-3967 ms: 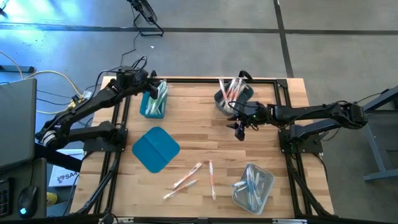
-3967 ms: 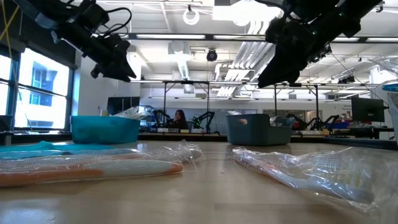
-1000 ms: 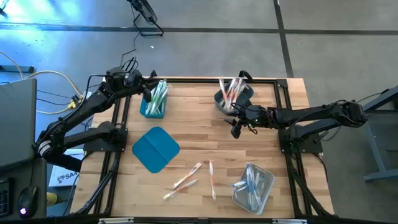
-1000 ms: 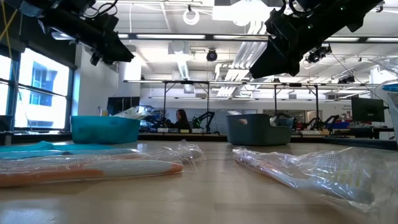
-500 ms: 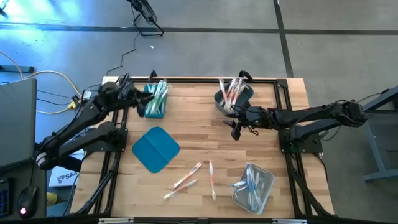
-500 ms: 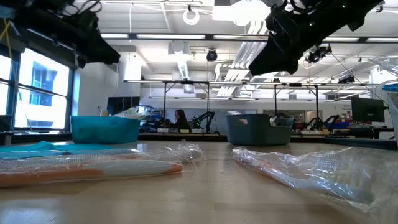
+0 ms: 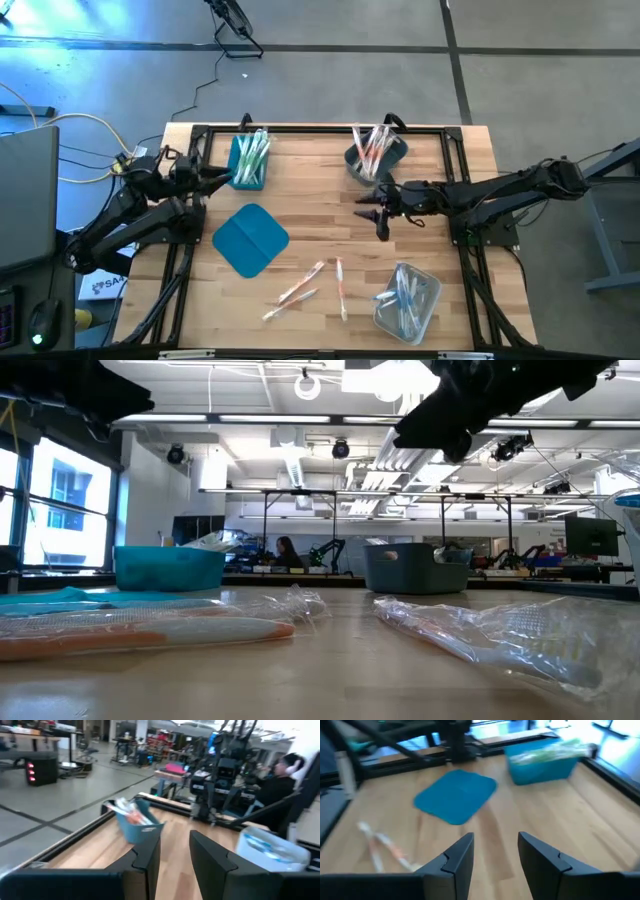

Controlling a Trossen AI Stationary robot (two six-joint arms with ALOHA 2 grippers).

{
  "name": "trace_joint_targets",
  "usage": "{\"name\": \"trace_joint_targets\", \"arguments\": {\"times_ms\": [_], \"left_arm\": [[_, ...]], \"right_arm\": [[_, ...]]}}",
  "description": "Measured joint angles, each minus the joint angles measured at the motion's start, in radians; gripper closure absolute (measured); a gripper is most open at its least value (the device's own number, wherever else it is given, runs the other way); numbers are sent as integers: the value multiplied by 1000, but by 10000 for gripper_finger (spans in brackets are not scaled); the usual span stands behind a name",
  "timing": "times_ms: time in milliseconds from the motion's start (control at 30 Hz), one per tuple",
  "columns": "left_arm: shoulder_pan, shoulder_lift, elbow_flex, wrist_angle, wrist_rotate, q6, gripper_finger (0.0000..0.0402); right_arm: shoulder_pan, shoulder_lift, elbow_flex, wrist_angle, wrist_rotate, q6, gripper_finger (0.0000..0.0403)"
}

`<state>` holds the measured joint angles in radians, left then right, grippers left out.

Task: Pick & Place Toothbrushes
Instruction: Put the right orange toothbrush into the dark gray bin

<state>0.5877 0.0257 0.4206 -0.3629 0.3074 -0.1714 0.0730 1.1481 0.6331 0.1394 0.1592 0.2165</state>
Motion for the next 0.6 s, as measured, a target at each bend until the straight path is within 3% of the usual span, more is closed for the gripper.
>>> {"name": "trace_joint_targets", "arguments": {"times_ms": [267, 600], "left_arm": [[-68, -18, -2, -61, 5, -19, 302], [-100, -12, -71, 18, 2, -21, 302]], "right_arm": [[46, 0, 0, 15, -110, 6, 257], [65, -1, 0, 38, -270, 75, 257]]}}
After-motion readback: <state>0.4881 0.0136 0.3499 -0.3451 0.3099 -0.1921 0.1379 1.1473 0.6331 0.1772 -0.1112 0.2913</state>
